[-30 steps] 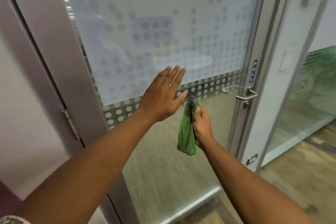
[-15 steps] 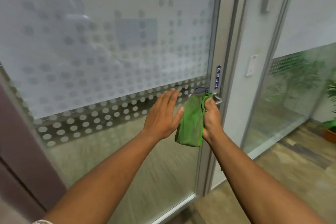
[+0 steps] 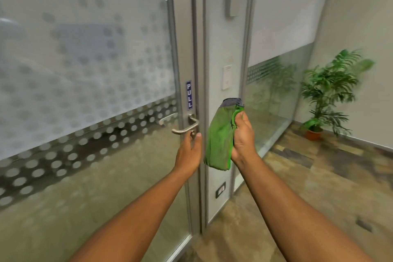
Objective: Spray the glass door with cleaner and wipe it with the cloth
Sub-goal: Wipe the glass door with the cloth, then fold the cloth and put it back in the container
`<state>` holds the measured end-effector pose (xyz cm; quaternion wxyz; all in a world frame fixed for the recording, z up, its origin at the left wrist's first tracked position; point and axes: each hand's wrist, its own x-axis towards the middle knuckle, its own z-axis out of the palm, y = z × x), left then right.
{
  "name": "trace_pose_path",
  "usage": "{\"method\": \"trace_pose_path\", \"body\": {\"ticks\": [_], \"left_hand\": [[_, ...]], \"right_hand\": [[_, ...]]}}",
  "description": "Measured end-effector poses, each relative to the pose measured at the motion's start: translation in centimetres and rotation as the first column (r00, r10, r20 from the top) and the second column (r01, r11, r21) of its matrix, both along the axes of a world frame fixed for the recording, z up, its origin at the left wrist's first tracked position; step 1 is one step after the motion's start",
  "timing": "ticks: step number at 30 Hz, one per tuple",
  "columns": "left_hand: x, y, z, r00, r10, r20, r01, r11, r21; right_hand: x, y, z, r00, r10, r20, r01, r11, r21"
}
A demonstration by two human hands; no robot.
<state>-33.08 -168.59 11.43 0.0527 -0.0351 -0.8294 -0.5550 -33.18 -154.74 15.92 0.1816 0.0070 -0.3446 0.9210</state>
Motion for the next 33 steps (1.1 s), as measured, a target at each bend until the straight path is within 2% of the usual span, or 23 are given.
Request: {"method": "trace_pose_path", "body": {"ticks": [4,7,9,12,14,18,20,24,27,30,33], "left_hand": [[-0.6,3.7,-2.6,0.987,-0.082,0.139,0.086,0.996,-0.021],[-2.1,6.3,-4.4,0.931,-0.184,0.316,0.165,0.983,0.085],[-3.3,7.8,-5.0,0.848,-0.308,0.431,0.237,0.948,0.211],[-5.0,9.7,-5.0,0.651,-0.516,0.557,0.311,0.85,0.424],[-6.0,10.6,-4.9,0.534,-0.611,0.585,0.36,0.79,0.496],[-8.6,13.1,-4.9,0.408,-0.702,0.584,0.388,0.712,0.585],[-9.6,14.5,-4.8,0.397,-0.737,0.546,0.35,0.672,0.653],[-11.4,17.1,-4.9,0.468,-0.748,0.47,0.302,0.635,0.711],[-12.6,19.8,-4.9,0.512,-0.755,0.411,0.283,0.599,0.749],[-13.5,23.2,-4.8,0.585,-0.753,0.301,0.301,0.546,0.782],[-14.3,27.1,-4.5,0.658,-0.721,0.219,0.379,0.567,0.731]], "right_hand": [[-0.8,3.0,-0.8,0.993,-0.11,0.033,0.11,0.994,-0.014],[-1.8,5.2,-1.4,0.981,-0.19,0.045,0.191,0.981,-0.016],[-2.6,6.5,-1.5,0.97,-0.236,0.052,0.238,0.971,-0.028],[-4.1,8.3,-1.5,0.951,-0.304,0.05,0.306,0.951,-0.039],[-4.8,9.3,-1.5,0.937,-0.344,0.056,0.346,0.937,-0.052],[-6.0,11.5,-2.0,0.894,-0.442,0.072,0.446,0.894,-0.043],[-6.3,12.8,-2.5,0.884,-0.463,0.061,0.466,0.884,-0.039],[-6.1,15.6,-3.6,0.87,-0.49,0.059,0.493,0.867,-0.074],[-5.7,18.0,-4.2,0.881,-0.457,0.121,0.472,0.863,-0.178],[-4.7,21.1,-4.8,0.856,-0.508,0.092,0.509,0.799,-0.32],[-3.8,25.1,-6.0,0.84,-0.525,0.137,0.531,0.745,-0.404]]}}
